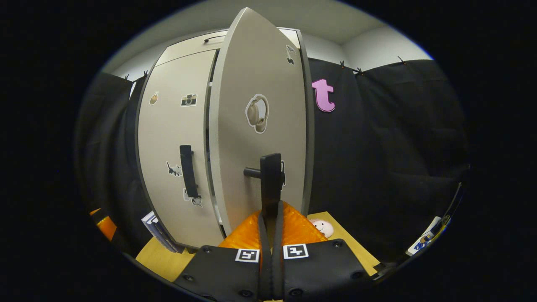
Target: Open the right door of the double-door shoe cabinet with the right hand, and open the left door with the left hand.
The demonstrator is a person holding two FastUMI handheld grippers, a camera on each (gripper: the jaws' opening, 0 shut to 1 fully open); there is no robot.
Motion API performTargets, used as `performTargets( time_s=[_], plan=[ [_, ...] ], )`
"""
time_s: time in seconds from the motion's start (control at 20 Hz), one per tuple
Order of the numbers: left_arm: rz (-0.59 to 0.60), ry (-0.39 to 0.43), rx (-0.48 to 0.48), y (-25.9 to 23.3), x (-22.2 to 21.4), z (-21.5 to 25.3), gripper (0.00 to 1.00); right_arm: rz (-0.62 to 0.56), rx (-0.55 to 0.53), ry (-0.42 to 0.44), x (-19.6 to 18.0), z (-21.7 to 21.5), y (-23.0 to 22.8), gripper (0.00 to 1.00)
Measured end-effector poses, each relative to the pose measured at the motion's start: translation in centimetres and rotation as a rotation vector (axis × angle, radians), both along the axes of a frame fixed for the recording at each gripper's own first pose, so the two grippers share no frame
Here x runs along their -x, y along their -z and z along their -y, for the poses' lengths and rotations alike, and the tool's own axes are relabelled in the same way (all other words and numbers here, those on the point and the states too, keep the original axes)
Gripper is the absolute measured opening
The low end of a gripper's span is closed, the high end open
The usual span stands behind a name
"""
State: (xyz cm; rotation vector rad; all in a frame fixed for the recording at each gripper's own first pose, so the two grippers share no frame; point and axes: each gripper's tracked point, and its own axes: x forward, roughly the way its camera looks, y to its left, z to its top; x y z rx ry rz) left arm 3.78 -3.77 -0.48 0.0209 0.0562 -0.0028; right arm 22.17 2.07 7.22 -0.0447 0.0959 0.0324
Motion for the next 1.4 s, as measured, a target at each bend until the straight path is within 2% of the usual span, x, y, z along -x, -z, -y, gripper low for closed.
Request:
performTargets(
  time_s=[0.4,0.7,0.75,0.95,1.2,1.25,1.4],
  plan=[
    [0.002,-0.026,-0.033,-0.2,-0.1,3.6,0.94,-0.019,-0.011,-0.041,0.7,1.2,0.0,0.08],
    [-0.002,-0.024,-0.044,0.2,-0.5,6.6,0.95,-0.011,-0.005,-0.032,0.5,3.0,-0.3,0.07],
    [-0.006,-0.021,-0.042,0.3,-0.6,7.1,0.92,-0.009,0.0,-0.027,0.3,3.4,-0.3,0.07],
    [-0.012,-0.024,-0.05,0.5,-1.5,8.6,0.95,-0.009,-0.005,-0.031,0.3,3.8,-0.3,0.07],
    [-0.027,-0.042,-0.071,0.9,-2.6,9.3,0.95,-0.01,-0.009,-0.044,0.2,4.3,-0.4,0.07],
    [-0.025,-0.051,-0.072,0.8,-2.8,9.3,0.92,-0.009,-0.008,-0.042,0.2,4.4,-0.4,0.07],
    [-0.02,-0.062,-0.069,0.6,-3.3,9.6,0.94,-0.005,-0.003,-0.031,0.1,5.1,-0.5,0.07]
  ],
)
